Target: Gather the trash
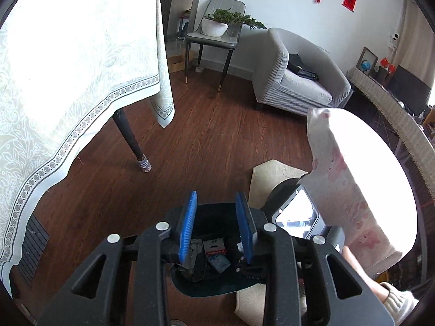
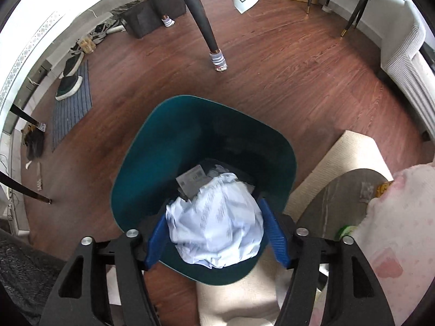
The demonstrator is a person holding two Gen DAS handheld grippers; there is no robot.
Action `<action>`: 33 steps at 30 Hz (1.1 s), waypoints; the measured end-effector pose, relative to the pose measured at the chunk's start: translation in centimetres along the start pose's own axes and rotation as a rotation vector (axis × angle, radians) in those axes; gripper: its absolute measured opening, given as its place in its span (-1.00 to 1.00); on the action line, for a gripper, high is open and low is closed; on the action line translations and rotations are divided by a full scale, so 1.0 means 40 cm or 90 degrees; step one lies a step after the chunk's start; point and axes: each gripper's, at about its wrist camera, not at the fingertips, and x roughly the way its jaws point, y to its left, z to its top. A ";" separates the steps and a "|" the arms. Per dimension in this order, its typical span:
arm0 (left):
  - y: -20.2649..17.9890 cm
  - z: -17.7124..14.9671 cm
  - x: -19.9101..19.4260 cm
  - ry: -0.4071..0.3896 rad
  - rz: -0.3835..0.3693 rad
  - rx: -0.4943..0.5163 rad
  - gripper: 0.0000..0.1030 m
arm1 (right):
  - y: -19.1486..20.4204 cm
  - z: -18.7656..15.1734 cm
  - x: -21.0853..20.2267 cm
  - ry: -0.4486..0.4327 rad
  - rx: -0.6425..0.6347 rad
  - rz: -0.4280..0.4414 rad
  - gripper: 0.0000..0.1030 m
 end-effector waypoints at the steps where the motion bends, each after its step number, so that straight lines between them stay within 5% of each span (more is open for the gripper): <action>1: -0.003 0.001 -0.005 -0.004 -0.002 -0.002 -0.39 | 0.000 -0.004 0.001 0.003 0.000 0.002 0.40; 9: -0.016 0.027 -0.043 -0.035 0.003 -0.008 -0.20 | -0.029 -0.024 -0.051 -0.036 0.014 0.011 0.40; 19: -0.066 0.034 -0.063 -0.048 0.011 0.016 0.06 | -0.050 -0.053 -0.247 -0.183 0.043 0.024 0.24; 26: -0.097 0.031 -0.091 -0.098 0.038 0.021 0.63 | -0.065 -0.138 -0.424 -0.314 0.075 -0.036 0.24; 33: -0.134 -0.001 -0.138 -0.176 0.058 0.061 0.85 | -0.130 -0.258 -0.570 -0.414 0.135 -0.121 0.24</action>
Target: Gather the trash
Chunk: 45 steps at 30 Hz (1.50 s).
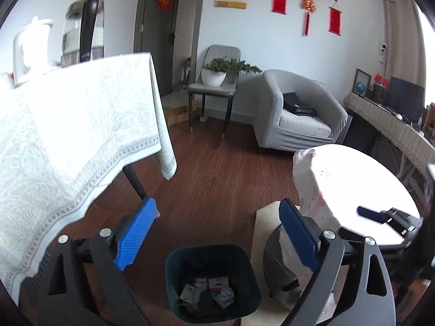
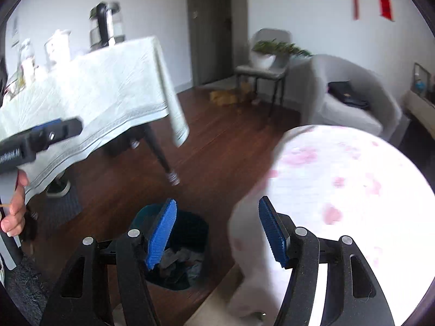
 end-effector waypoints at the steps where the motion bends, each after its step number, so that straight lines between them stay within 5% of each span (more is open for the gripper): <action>1: -0.008 -0.002 -0.008 -0.006 0.006 0.010 0.86 | -0.017 -0.002 -0.017 -0.009 0.010 -0.009 0.24; 9: -0.031 -0.041 -0.093 -0.015 0.008 0.006 0.92 | -0.141 -0.071 -0.162 -0.040 0.069 -0.096 0.45; 15: -0.051 -0.092 -0.125 0.010 -0.004 0.018 0.93 | -0.208 -0.138 -0.277 -0.049 0.085 -0.158 0.81; 21: -0.074 -0.163 -0.146 -0.028 0.021 0.038 0.93 | -0.267 -0.207 -0.348 -0.067 0.132 -0.201 0.93; 26: -0.060 -0.176 -0.166 -0.058 0.030 0.041 0.93 | -0.278 -0.237 -0.374 -0.091 0.145 -0.185 0.93; 32: -0.025 -0.177 -0.168 -0.047 0.016 0.004 0.93 | -0.239 -0.237 -0.367 -0.096 0.096 -0.155 0.93; 45: -0.050 -0.189 -0.168 -0.047 0.031 0.034 0.93 | -0.230 -0.244 -0.376 -0.100 0.088 -0.153 0.93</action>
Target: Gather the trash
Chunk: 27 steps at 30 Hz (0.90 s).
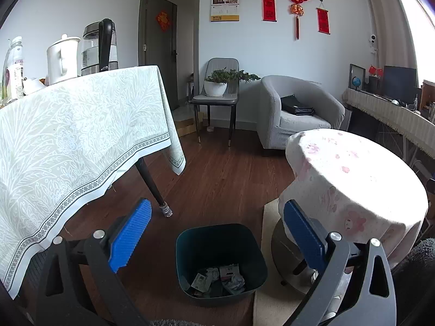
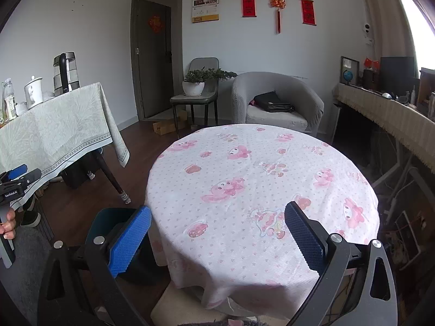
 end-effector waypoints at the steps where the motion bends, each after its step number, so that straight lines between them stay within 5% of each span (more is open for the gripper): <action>1: 0.000 0.000 0.000 0.000 0.000 0.000 0.93 | 0.000 0.000 0.001 0.000 0.001 0.001 0.93; 27: 0.019 -0.007 0.015 0.013 -0.006 -0.025 0.93 | 0.005 -0.006 0.003 0.008 0.011 0.005 0.93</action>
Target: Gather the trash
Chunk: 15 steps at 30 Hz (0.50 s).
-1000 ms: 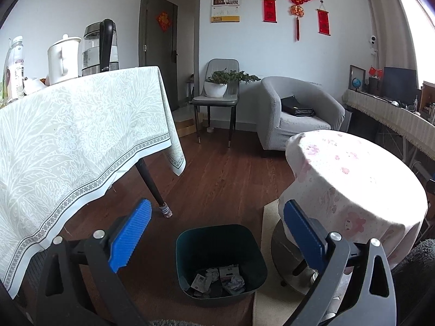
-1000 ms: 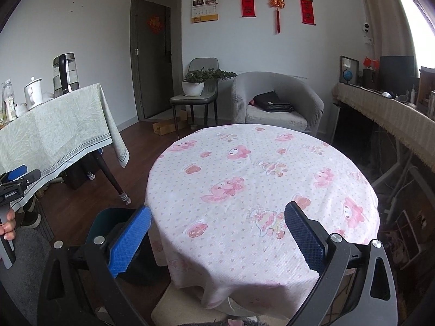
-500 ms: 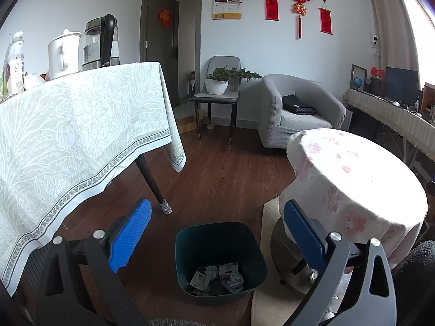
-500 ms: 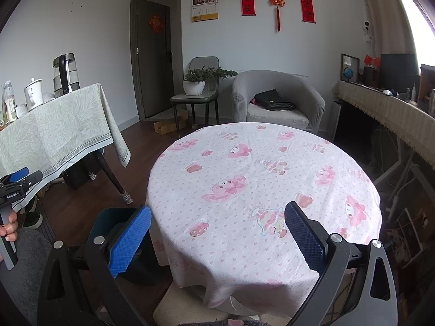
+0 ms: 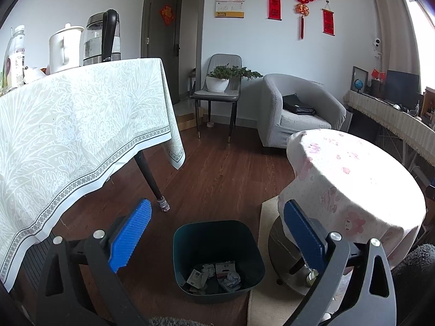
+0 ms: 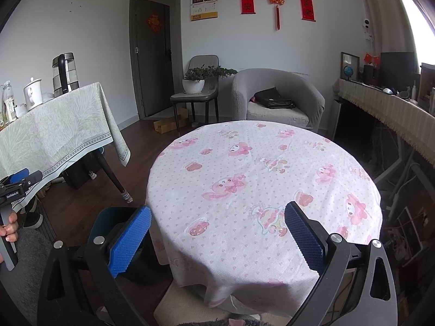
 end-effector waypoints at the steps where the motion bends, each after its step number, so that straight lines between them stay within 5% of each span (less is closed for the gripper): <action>1: 0.002 -0.001 0.001 0.000 -0.001 -0.001 0.93 | 0.000 0.000 0.000 0.000 0.001 0.001 0.93; 15: 0.002 -0.002 0.002 0.003 -0.002 0.000 0.93 | -0.003 0.001 0.002 0.000 0.001 0.001 0.93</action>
